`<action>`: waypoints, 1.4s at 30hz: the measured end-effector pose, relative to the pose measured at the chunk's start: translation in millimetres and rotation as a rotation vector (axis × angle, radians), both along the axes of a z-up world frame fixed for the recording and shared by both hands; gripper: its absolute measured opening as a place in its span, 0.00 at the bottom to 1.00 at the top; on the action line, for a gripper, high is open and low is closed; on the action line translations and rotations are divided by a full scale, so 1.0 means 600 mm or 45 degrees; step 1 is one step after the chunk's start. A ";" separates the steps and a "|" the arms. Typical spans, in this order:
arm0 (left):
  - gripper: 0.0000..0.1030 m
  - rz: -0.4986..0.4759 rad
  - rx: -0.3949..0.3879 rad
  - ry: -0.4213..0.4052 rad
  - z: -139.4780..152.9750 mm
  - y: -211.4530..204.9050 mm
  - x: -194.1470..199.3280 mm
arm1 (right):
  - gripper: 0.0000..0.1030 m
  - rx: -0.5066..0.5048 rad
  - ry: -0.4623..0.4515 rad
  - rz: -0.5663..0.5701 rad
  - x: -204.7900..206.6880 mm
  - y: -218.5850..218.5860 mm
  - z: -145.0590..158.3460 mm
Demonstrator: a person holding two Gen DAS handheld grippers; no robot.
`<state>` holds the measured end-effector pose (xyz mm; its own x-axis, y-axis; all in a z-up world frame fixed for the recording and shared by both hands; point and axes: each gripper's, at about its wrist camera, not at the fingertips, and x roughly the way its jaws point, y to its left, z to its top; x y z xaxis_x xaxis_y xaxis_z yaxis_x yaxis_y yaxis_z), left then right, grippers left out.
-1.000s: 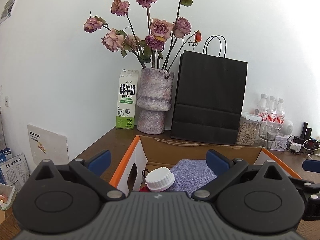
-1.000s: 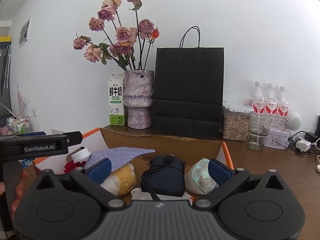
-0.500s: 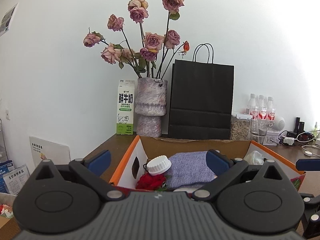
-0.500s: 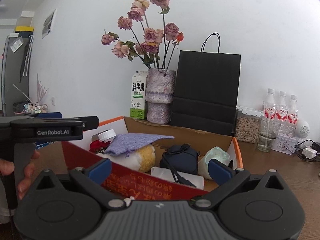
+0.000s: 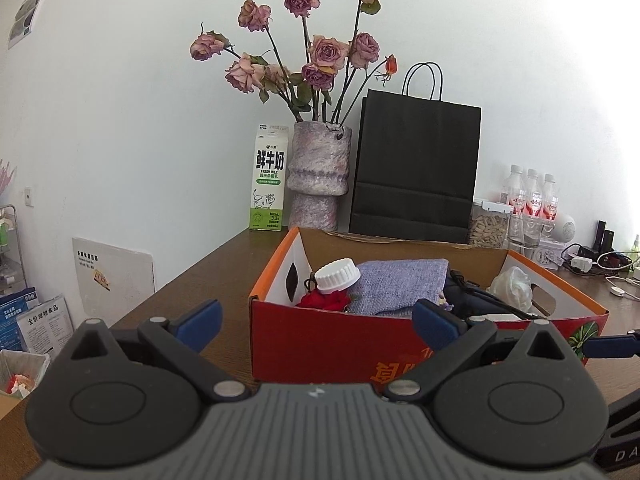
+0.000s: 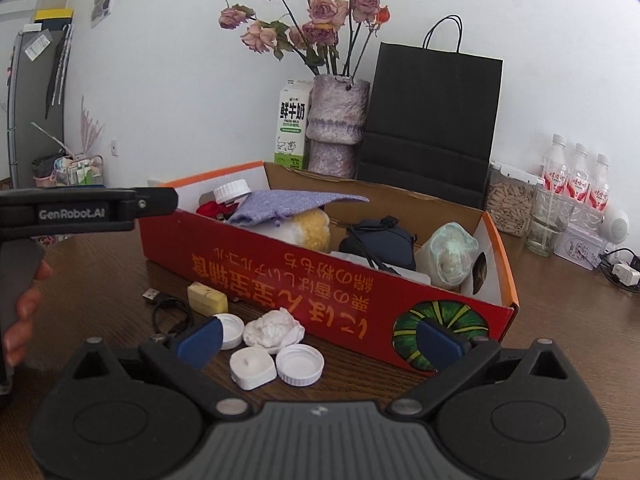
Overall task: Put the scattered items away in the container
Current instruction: 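Move both open grippers back down toward the items in front of the box, then grasp the small white bottle cap with the right gripper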
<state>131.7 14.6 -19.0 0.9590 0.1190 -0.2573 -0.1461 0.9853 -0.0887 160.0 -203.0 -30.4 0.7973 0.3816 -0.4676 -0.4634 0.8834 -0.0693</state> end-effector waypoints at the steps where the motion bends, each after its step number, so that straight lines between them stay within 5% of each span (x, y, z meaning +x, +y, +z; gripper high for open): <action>1: 1.00 -0.004 -0.003 0.012 -0.001 0.001 -0.001 | 0.96 0.006 0.013 -0.017 0.003 -0.003 -0.001; 4: 1.00 -0.022 -0.005 0.061 -0.002 0.002 -0.001 | 0.83 0.012 0.080 -0.056 0.015 -0.010 -0.006; 12: 1.00 -0.069 -0.003 0.216 -0.012 -0.002 0.010 | 0.79 0.018 0.187 -0.075 0.034 -0.012 -0.017; 29: 1.00 -0.117 -0.004 0.339 -0.022 -0.007 0.033 | 0.67 0.007 0.244 -0.081 0.046 -0.010 -0.024; 32: 1.00 -0.139 0.013 0.350 -0.023 -0.014 0.033 | 0.55 0.006 0.233 -0.047 0.042 -0.007 -0.023; 34: 1.00 -0.165 0.019 0.370 -0.025 -0.018 0.034 | 0.30 0.009 0.225 -0.017 0.039 -0.005 -0.022; 42: 1.00 -0.239 0.066 0.472 -0.038 -0.037 0.046 | 0.26 0.021 0.224 -0.014 0.039 -0.008 -0.021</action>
<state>159.3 -7.4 -41.5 0.8087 -0.0271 -0.5877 0.0237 0.9996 -0.0135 183.6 -207.6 -43.0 0.7078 0.3825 -0.5940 -0.4577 0.8887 0.0269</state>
